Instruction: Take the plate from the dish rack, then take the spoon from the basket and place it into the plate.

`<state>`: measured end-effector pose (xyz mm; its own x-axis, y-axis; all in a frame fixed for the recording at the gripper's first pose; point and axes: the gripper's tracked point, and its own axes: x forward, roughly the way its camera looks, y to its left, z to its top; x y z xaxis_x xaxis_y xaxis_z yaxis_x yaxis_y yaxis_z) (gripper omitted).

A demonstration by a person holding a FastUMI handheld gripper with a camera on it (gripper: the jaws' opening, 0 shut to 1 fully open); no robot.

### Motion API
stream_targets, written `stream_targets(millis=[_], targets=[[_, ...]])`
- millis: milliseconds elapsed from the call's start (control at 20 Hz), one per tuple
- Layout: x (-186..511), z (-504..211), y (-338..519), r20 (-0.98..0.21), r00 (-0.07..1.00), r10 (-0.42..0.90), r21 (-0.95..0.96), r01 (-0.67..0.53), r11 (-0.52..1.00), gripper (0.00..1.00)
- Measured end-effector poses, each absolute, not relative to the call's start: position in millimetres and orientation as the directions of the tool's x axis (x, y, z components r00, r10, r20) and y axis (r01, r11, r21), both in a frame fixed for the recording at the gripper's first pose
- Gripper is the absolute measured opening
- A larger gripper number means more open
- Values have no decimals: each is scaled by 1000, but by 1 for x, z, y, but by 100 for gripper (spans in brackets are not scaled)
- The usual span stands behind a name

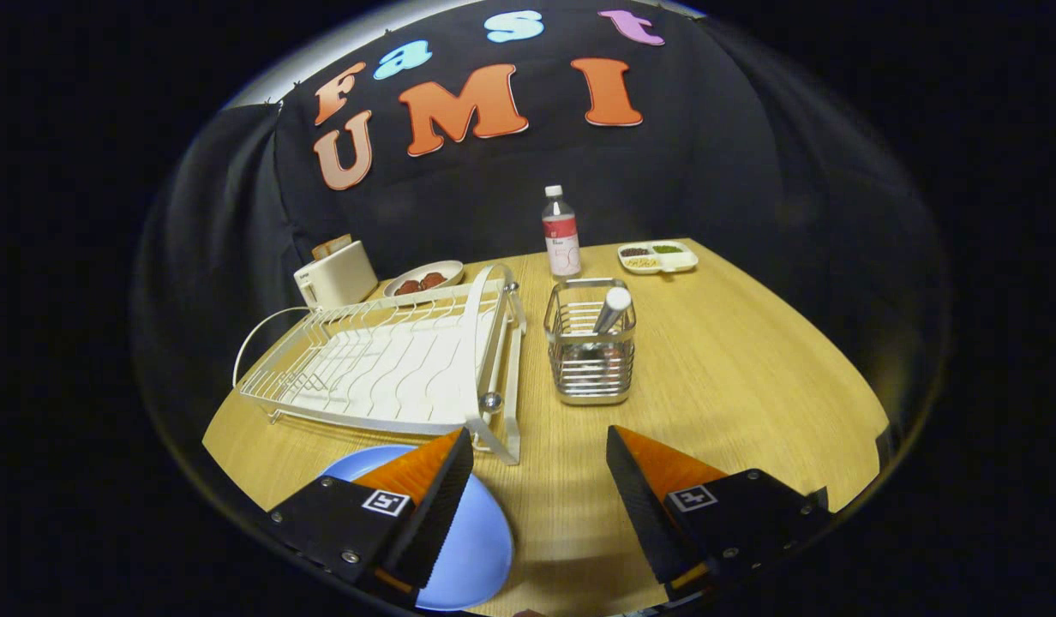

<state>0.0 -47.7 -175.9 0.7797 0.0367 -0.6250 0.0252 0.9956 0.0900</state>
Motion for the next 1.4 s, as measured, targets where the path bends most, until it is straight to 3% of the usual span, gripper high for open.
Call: stream_targets(millis=[250, 450, 550, 650, 850, 900, 1000, 1100, 1400], targets=[[27, -154, -67, -536, 844, -19, 66, 64, 996, 93], [58, -143, -84, -451, 888, -86, 22, 107, 994, 84], [70, -142, -103, -392, 905, -166, -45, 161, 986, 75], [70, -149, -106, -387, 903, -188, -78, 171, 982, 57], [77, -150, -99, -358, 917, -176, -90, 154, 984, 33], [77, -150, -93, -358, 921, -156, -75, 138, 988, 22], [80, -147, -83, -362, 924, -125, -44, 117, 992, 15], [81, -139, -82, -356, 927, -115, -61, 100, 993, 10], [72, -76, -72, -272, 957, -96, -79, 78, 994, 10]])
